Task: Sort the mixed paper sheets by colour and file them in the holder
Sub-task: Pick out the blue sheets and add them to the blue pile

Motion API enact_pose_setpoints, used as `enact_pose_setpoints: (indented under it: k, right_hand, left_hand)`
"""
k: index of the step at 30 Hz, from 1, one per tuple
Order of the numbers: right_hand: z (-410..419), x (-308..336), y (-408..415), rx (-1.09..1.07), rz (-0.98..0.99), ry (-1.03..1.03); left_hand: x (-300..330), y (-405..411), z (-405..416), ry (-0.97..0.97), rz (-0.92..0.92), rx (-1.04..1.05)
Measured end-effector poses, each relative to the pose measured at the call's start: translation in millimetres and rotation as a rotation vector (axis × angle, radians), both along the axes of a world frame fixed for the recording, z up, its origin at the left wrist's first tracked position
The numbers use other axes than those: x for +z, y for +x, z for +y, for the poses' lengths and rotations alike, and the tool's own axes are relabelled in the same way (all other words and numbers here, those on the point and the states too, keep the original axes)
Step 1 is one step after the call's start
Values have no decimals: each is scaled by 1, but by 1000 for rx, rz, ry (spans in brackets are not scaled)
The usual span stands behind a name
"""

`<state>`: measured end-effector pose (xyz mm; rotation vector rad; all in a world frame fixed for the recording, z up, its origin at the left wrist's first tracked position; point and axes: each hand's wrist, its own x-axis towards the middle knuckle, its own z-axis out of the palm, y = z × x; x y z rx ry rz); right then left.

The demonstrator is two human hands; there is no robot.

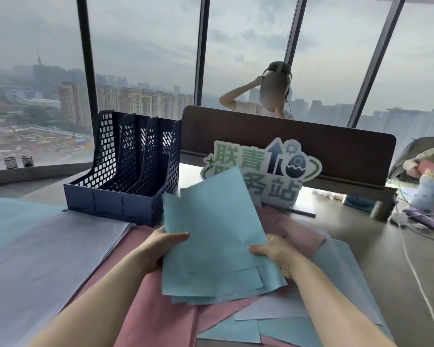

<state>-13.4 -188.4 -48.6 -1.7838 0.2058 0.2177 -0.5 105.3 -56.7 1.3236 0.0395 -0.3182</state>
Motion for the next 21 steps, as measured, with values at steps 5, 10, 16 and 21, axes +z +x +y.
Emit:
enact_pose_setpoints:
  k: [5,10,16,21]
  right_hand:
    - [-1,6,2,90,-2,-74]
    - [-9,7,7,-35,-142,64]
    - [-10,41,10,-246,-417,151]
    - [6,89,-6,-374,-821,5]
  left_hand:
    - [-3,2,-1,37,-43,50]
    - [3,-4,-3,-9,-176,79]
    - [50,-8,-23,-25,-426,155]
    - [93,-8,-58,-32,-633,286]
